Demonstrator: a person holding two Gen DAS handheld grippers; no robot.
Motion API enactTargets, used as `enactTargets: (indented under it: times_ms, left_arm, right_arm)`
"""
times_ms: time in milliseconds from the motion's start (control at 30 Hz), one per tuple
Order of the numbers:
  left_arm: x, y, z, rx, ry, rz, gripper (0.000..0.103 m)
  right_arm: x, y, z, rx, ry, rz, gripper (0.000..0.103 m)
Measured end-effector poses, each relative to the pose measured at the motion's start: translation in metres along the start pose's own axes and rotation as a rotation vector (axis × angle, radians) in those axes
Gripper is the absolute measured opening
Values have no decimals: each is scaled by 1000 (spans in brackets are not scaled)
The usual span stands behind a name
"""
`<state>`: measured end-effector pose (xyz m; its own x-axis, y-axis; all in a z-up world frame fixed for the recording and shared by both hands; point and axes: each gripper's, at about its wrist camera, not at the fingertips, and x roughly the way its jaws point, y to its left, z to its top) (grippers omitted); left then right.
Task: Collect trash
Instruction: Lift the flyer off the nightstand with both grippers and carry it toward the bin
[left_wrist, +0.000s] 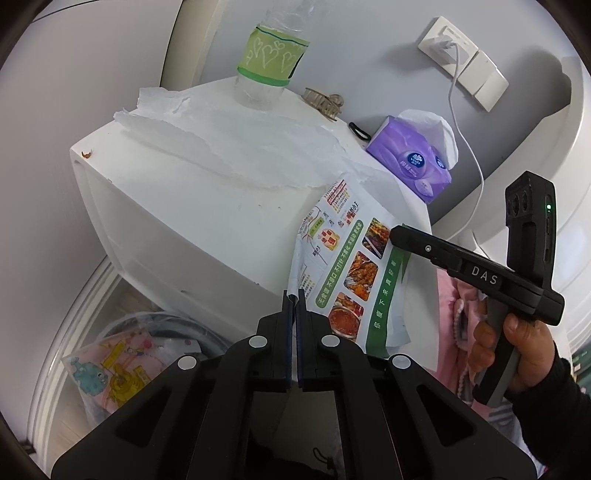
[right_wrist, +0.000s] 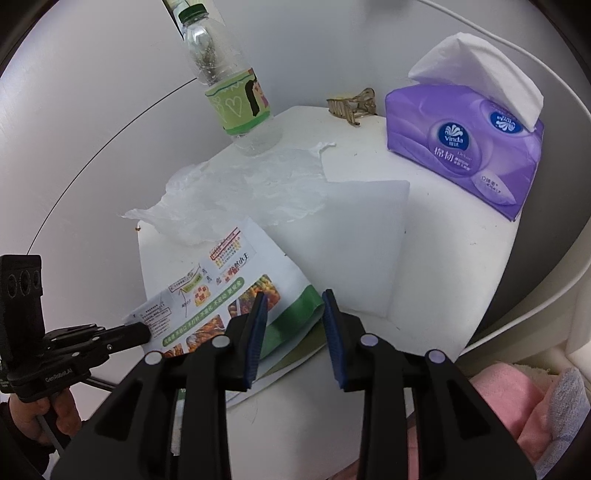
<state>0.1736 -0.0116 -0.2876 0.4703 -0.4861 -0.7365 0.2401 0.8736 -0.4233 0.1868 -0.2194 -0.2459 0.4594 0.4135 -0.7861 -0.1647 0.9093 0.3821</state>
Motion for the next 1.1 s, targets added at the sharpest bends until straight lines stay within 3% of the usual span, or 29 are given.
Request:
enactTargets:
  times_ms: [200,600,1100]
  left_arm:
    - [-3,0,0,4,-16,10,0]
    - [-31,-14,-1,28,-68,11,0]
    - [-107,-4,-21,14,-173,43,0]
  right_arm:
    - [-8,-3,-2,-6,-22,7,5]
    - [-38,20,-3,-46,-79,16,4]
    - [-69,78,-10,-130,-113,49,4]
